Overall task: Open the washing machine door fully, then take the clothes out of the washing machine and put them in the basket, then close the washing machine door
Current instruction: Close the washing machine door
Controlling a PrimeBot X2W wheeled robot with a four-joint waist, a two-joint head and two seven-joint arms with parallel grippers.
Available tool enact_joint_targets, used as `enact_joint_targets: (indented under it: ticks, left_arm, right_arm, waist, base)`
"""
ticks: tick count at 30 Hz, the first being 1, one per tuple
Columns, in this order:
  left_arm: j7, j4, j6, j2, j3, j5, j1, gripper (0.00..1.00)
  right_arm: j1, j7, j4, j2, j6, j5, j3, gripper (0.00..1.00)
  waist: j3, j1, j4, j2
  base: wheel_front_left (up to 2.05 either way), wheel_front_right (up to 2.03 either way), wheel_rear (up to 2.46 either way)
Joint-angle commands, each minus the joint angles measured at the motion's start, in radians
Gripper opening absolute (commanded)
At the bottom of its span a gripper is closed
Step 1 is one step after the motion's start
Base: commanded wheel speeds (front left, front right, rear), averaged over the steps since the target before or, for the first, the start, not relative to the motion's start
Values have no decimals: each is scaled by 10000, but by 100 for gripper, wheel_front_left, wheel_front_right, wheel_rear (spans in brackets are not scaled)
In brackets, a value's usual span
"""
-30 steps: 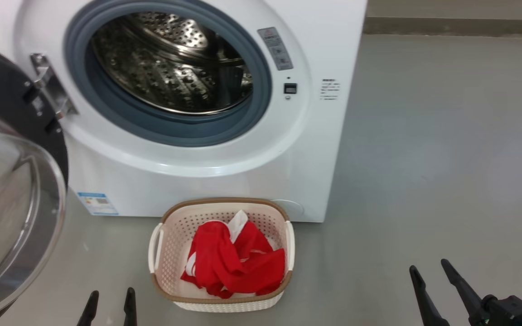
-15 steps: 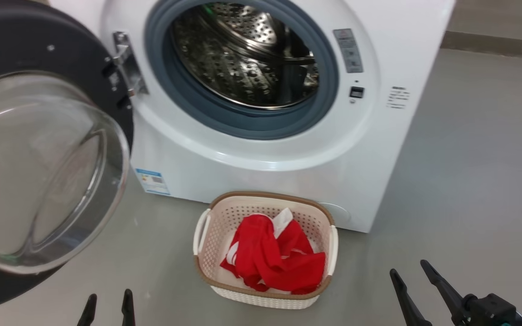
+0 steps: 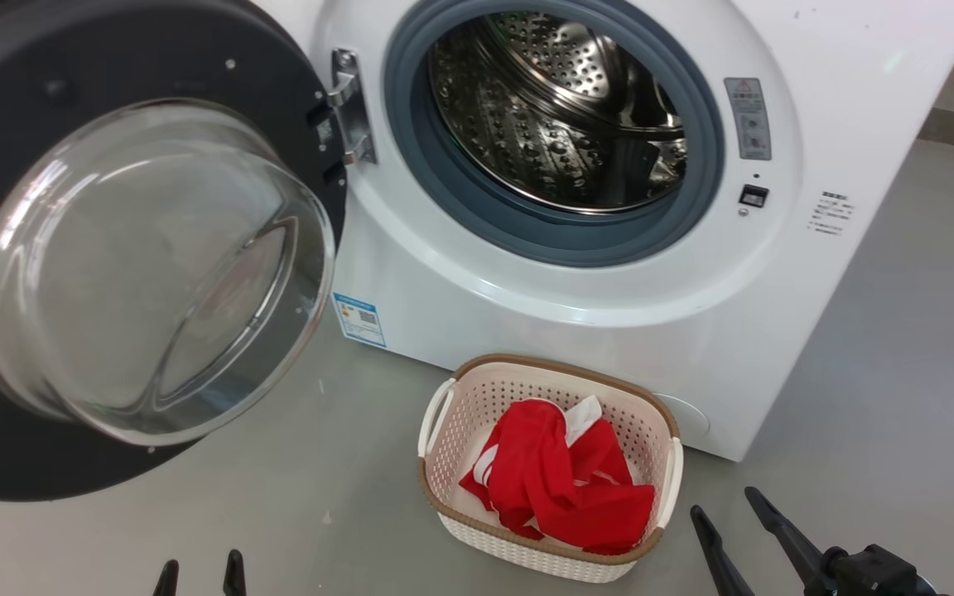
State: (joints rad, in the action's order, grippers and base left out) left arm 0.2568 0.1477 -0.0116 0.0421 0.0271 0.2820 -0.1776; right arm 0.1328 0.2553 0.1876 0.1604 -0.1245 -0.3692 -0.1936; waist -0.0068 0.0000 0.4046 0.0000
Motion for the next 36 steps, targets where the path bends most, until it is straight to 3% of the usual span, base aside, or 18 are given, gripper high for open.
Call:
enact_joint_targets:
  ticks: [1, 18, 35, 36]
  left_arm:
    - [49, -255, 91, 81, 257, 87, 76, 100]
    - [49, -320, 134, 81, 395, 297, -97, 100]
    - [49, -486, 181, 81, 456, 499, -82, 100]
    - [49, -535, 173, 81, 473, 586, -58, 90]
  right_arm:
    - [-487, 65, -197, 148, -62, -67, -247, 100]
    - [-476, 65, -147, 88, -62, -113, -486, 100]
    - [-477, 65, -150, 90, -62, -137, -531, 100]
    - [-477, 65, -151, 91, -62, -137, -527, 100]
  waist:
    - [-92, 0, 205, 0]
    - [-253, 0, 710, 0]
    - [-287, 0, 659, 0]
    - [-284, 0, 660, 0]
  base:
    - [0, 0, 0]
    - [0, 0, 0]
    - [0, 0, 0]
    - [0, 0, 0]
